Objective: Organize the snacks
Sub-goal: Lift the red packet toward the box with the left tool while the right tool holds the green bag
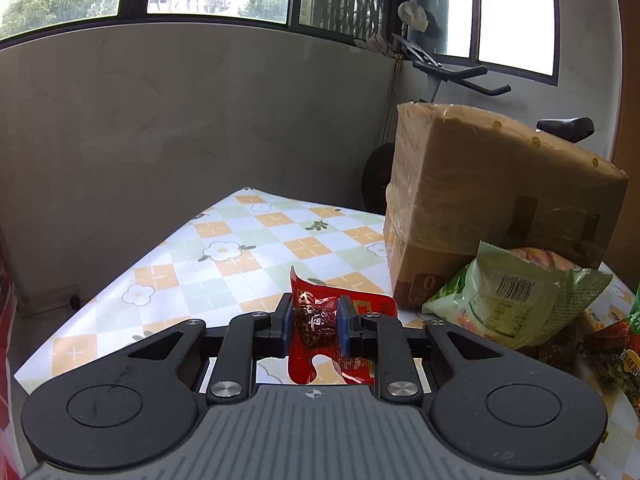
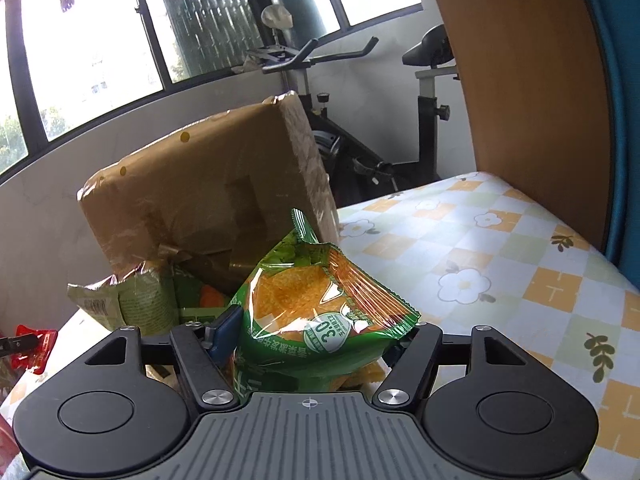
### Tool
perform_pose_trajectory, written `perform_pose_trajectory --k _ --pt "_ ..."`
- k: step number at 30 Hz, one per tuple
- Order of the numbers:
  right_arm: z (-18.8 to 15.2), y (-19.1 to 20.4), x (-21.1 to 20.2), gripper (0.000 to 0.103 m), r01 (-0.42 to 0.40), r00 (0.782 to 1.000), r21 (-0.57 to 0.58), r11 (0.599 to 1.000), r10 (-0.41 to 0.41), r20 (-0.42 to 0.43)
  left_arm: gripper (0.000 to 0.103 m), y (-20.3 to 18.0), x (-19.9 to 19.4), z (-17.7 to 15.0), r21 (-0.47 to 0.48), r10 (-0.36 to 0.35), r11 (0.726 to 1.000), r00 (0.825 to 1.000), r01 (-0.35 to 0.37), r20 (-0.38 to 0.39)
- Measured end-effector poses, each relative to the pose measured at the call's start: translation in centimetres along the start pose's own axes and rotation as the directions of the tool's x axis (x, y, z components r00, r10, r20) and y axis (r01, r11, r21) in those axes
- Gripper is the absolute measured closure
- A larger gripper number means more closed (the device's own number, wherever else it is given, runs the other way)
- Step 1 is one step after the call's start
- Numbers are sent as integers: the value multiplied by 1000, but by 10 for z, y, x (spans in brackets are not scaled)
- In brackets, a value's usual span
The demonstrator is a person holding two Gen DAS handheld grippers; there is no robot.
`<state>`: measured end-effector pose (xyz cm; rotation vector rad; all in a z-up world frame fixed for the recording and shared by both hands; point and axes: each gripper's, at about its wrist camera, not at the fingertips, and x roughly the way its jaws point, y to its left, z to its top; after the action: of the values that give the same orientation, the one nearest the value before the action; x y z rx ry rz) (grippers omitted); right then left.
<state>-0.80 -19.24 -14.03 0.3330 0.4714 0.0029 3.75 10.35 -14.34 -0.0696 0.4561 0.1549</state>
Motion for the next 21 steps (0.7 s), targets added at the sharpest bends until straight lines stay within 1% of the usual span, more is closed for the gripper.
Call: perform_pose_trajectory --k 5,10,14,18,21 --pt "21 -3 -17 40 1 997 6 1000 -1 71 80 -8 -16 21 4 -30 1000 998 29 58" --pt "52 -2 -34 40 -11 987 -10 1000 13 161 79 -24 -29 44 23 -74 997 989 72 126" --pt "83 5 -39 40 -36 971 -46 998 46 233 79 -40 -32 69 45 -115 993 976 108 184" --pt "115 14 -33 40 -64 954 -75 995 83 288 79 -59 -28 93 55 -156 988 961 147 229" --pt "135 25 -27 40 -80 938 -114 990 114 327 79 -73 -23 108 65 -169 985 949 158 265"
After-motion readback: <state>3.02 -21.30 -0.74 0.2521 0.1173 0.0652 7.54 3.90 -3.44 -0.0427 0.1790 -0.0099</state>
